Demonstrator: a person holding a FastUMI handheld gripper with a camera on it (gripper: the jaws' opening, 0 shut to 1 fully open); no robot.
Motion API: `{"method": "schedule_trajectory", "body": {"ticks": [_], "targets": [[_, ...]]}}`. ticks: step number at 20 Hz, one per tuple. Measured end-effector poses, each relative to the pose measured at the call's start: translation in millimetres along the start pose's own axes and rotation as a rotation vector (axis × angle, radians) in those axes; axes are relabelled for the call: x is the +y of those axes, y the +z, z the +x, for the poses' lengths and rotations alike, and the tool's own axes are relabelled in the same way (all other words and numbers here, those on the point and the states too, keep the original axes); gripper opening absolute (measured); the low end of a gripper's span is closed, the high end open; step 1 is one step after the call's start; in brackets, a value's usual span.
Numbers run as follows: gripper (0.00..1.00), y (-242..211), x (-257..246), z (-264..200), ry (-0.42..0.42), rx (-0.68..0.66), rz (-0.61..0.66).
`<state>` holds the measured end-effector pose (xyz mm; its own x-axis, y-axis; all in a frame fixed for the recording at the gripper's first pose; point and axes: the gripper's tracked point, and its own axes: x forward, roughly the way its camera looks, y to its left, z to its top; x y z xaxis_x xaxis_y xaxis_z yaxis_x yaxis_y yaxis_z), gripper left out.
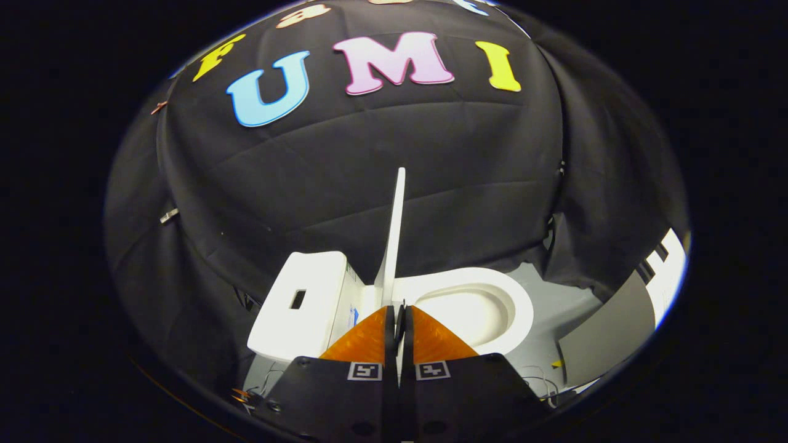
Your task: Open the toilet lid.
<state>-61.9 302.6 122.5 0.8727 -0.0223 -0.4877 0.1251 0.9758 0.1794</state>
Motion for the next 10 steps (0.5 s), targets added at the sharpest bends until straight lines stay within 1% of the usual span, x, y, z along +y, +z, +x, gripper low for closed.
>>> {"method": "schedule_trajectory", "body": {"ticks": [2, 4, 10], "targets": [[0.05, 1, 21, 0, -0.008, -0.018, -0.041], [0.05, 3, 41, 1, -0.017, -0.034, -0.052], [0.05, -3, 90, 2, -0.075, -0.053, -0.153]]}}
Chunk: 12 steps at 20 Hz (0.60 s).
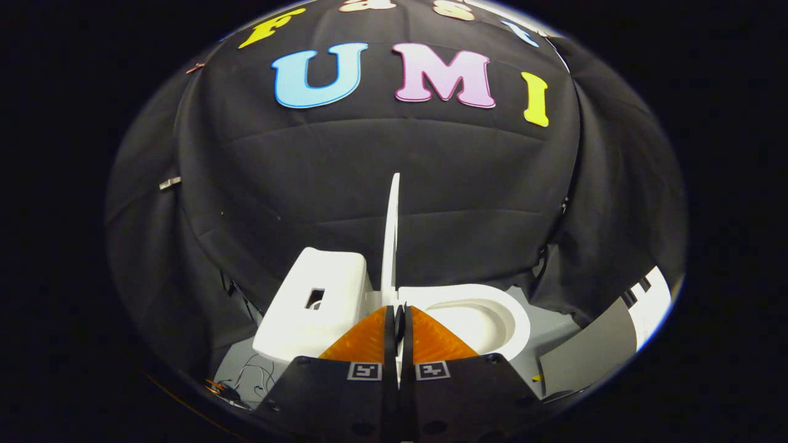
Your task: Open the toilet lid.
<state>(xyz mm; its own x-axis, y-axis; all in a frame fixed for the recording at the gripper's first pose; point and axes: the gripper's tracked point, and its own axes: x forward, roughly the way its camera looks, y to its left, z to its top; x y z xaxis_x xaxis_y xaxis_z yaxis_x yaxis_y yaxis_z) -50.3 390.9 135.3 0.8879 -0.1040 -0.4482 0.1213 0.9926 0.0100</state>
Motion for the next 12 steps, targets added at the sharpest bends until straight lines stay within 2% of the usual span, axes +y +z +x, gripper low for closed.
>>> {"method": "schedule_trajectory", "body": {"ticks": [12], "targets": [[0.11, -7, 85, 2, -0.03, -0.042, -0.105]]}}
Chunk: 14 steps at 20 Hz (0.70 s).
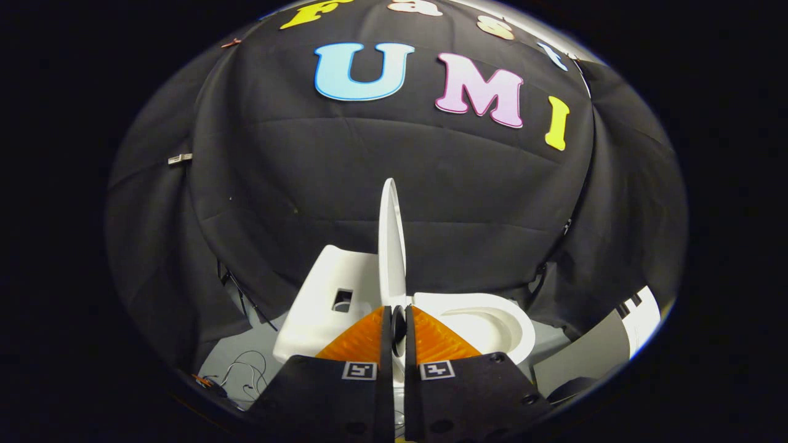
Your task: Open the toilet lid.
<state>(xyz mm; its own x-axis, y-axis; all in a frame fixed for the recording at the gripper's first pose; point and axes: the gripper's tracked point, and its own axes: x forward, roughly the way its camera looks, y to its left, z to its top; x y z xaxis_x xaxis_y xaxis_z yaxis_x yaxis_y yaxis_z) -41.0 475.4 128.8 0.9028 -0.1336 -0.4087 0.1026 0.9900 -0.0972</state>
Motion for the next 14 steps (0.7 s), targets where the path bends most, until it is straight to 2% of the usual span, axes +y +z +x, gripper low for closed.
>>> {"method": "schedule_trajectory", "body": {"ticks": [2, 4, 7, 9, 14], "targets": [[0.13, -2, 12, 3, -0.004, -0.004, -0.034], [0.2, -3, 15, 2, -0.022, -0.01, -0.07], [0.27, -4, 22, 4, -0.019, -0.01, -0.064], [0.28, -3, 23, 5, -0.018, -0.01, -0.063], [0.36, -4, 27, 7, 0.033, 0.006, -0.044]]}}
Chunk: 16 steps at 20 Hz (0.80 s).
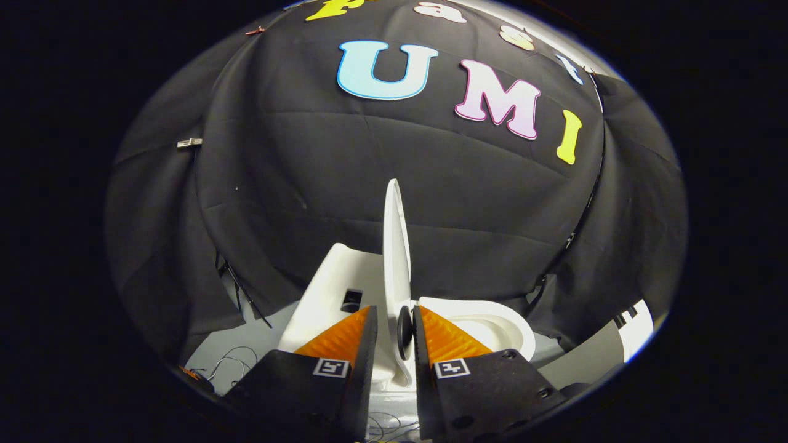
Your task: Open the toilet lid.
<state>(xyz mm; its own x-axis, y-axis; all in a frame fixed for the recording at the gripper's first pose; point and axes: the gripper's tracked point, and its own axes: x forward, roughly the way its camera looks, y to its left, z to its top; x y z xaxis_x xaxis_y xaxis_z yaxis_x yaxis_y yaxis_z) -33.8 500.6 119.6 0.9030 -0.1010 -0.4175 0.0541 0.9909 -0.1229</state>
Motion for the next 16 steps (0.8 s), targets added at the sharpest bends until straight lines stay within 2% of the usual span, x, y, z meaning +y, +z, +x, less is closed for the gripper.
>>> {"method": "schedule_trajectory", "body": {"ticks": [3, 5, 10, 16], "targets": [[0.74, -5, 0, 2, 0.027, 0.027, 0.006], [0.99, -3, -6, 2, 0.009, 0.023, -0.007], [1.0, 3, 2, -1, 0.066, 0.012, 0.015], [1.0, 43, 0, -22, 0.157, -0.048, 0.09]]}}
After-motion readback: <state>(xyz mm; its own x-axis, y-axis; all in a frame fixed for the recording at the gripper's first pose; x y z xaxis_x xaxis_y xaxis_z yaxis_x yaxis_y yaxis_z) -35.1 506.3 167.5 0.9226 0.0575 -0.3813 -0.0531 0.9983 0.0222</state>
